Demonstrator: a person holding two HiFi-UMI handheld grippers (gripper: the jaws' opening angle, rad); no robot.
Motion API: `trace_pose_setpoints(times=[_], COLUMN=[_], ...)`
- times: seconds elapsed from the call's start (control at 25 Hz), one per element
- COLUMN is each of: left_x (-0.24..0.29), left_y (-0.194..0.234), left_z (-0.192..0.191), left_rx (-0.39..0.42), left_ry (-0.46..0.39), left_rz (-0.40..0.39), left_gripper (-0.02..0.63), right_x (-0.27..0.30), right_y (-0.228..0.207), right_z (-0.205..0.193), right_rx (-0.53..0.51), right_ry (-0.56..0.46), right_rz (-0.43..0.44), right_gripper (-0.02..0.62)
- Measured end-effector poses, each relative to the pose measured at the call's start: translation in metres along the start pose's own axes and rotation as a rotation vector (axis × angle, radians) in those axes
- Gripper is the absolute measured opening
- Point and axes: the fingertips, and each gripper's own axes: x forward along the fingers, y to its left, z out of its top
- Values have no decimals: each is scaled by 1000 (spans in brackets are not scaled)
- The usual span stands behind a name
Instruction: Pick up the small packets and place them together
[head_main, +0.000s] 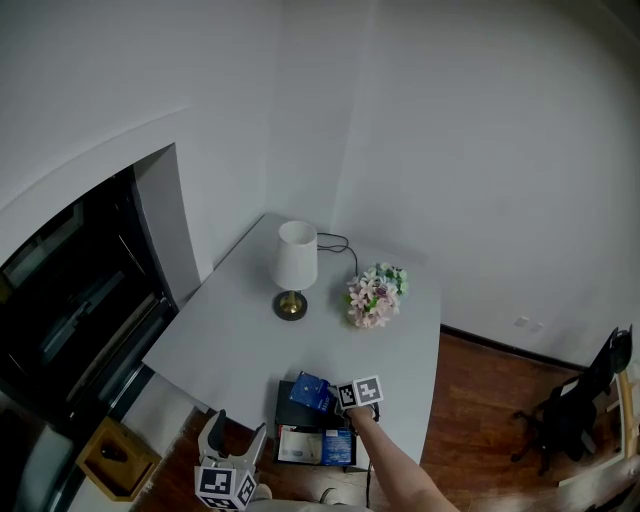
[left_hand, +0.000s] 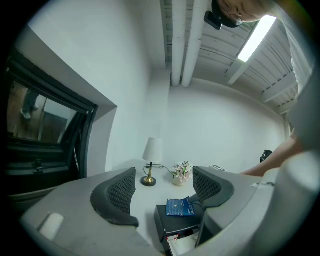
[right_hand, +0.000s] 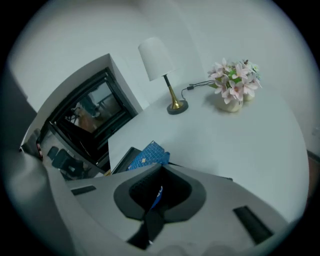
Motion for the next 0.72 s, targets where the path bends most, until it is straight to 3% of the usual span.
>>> trace_pose_setpoints(times=[0.2,0.36,0.52,0.72], left_x=[-1,-5,-9,-7], left_y=[0,4,8,6], left_z=[2,1,-3,-4], left_rx=[13,11,6,12], left_ry=[6,7,16,19], left_rz=[4,19,30,19], left_gripper=[367,367,367,367], right_x=[23,28,21,5], right_y=[14,16,15,11], right_z=[-13,-21,-10,15], right_rx=[-149,-118,-80,-162], right_ry=[101,110,39,-139], right_rz=[-17,-93,-160,-221], right_gripper=[5,4,39,53])
